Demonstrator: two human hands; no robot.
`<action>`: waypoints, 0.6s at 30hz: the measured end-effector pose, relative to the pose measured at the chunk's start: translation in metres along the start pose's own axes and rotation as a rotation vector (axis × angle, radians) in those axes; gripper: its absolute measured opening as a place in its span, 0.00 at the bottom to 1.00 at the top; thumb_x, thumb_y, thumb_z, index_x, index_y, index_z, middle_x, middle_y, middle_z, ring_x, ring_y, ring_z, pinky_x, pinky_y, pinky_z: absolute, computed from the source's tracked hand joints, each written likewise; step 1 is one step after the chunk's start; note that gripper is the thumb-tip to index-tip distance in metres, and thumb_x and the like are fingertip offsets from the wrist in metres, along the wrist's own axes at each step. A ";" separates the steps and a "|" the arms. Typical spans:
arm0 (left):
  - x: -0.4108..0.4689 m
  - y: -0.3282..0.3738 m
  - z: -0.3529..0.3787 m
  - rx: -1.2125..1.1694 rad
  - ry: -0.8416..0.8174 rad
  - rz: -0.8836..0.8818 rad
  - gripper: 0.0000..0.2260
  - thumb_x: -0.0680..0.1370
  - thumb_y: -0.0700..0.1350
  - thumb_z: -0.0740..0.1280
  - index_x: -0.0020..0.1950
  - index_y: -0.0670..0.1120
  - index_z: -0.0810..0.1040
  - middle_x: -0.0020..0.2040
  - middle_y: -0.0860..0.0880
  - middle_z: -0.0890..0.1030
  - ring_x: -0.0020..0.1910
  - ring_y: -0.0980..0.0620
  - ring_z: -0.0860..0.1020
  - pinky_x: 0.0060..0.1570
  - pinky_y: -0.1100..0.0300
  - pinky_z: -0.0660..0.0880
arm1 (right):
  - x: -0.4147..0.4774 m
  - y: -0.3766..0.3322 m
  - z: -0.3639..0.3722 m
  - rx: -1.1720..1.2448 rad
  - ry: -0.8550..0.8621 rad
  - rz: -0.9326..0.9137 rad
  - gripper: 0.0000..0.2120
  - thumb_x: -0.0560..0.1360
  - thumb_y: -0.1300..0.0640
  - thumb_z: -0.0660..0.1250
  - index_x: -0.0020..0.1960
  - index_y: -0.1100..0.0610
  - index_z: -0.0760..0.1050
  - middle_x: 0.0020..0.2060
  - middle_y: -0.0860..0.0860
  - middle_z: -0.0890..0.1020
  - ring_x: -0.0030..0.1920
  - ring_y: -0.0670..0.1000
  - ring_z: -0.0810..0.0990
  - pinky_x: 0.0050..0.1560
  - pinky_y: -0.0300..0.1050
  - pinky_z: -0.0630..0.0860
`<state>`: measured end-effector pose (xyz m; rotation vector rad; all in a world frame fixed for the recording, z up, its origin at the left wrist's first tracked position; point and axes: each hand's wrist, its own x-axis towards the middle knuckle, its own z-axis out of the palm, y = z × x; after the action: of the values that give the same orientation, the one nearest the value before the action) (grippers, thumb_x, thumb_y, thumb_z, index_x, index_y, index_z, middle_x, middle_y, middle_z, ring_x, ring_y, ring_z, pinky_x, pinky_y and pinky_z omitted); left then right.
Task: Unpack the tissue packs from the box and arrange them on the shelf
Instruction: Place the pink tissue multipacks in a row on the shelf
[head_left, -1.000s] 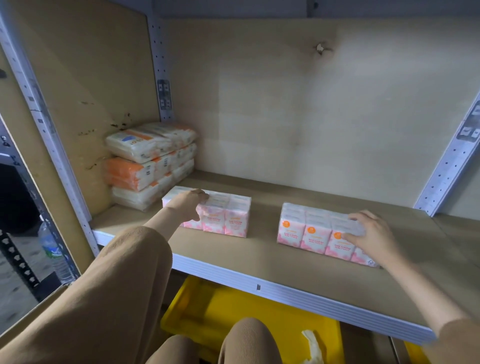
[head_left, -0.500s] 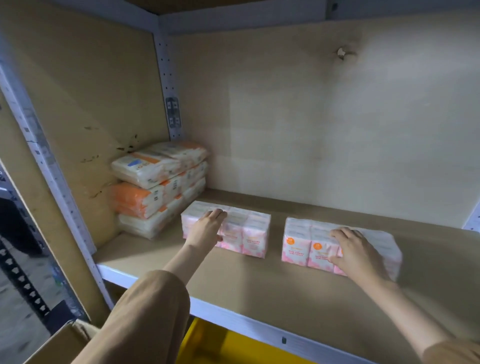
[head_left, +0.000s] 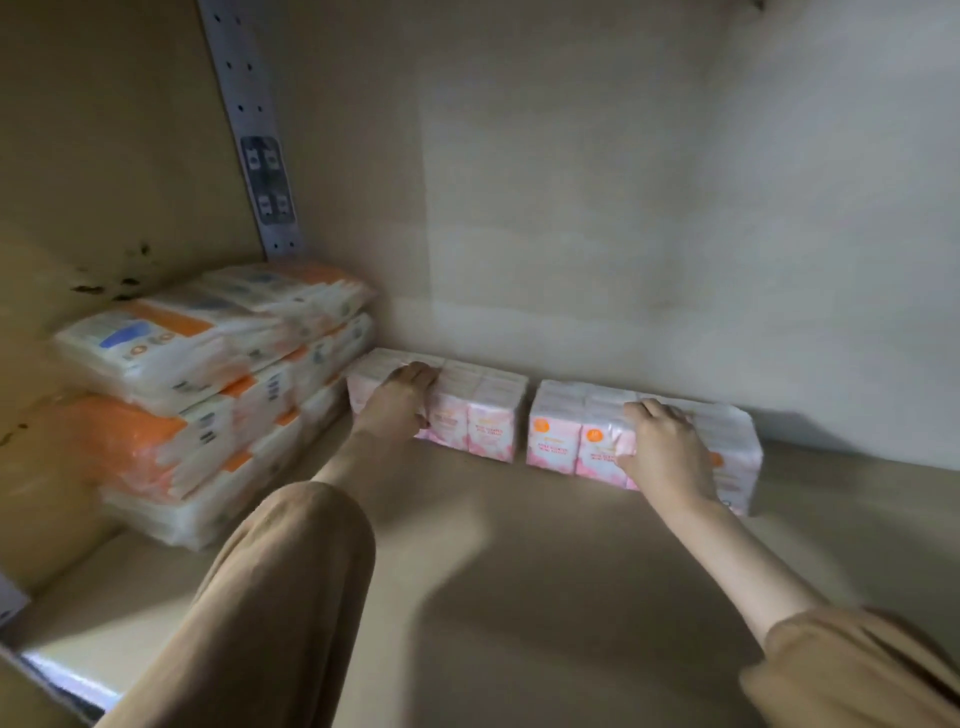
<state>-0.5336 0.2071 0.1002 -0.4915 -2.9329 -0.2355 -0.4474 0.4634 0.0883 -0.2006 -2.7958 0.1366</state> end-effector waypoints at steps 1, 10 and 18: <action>0.006 0.000 0.001 0.020 0.038 0.012 0.32 0.70 0.37 0.72 0.71 0.35 0.63 0.73 0.38 0.66 0.73 0.46 0.66 0.71 0.63 0.59 | 0.007 -0.002 0.003 0.001 0.000 -0.002 0.18 0.69 0.68 0.66 0.58 0.63 0.72 0.57 0.59 0.77 0.60 0.59 0.74 0.57 0.50 0.72; 0.040 -0.013 0.014 0.053 0.033 -0.048 0.30 0.76 0.37 0.67 0.75 0.41 0.57 0.76 0.44 0.59 0.76 0.49 0.58 0.68 0.65 0.52 | 0.043 -0.012 0.012 0.039 0.000 -0.010 0.22 0.69 0.64 0.70 0.62 0.62 0.70 0.61 0.57 0.76 0.63 0.58 0.71 0.62 0.48 0.69; 0.042 -0.005 0.000 0.078 -0.071 -0.058 0.31 0.75 0.38 0.67 0.75 0.40 0.57 0.76 0.43 0.59 0.75 0.47 0.59 0.71 0.59 0.56 | 0.048 -0.014 0.006 0.015 -0.058 -0.028 0.26 0.69 0.62 0.72 0.64 0.63 0.68 0.63 0.58 0.73 0.64 0.59 0.70 0.63 0.49 0.68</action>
<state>-0.5749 0.2154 0.1073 -0.4121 -3.0143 -0.1129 -0.4962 0.4570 0.0998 -0.1562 -2.8529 0.1583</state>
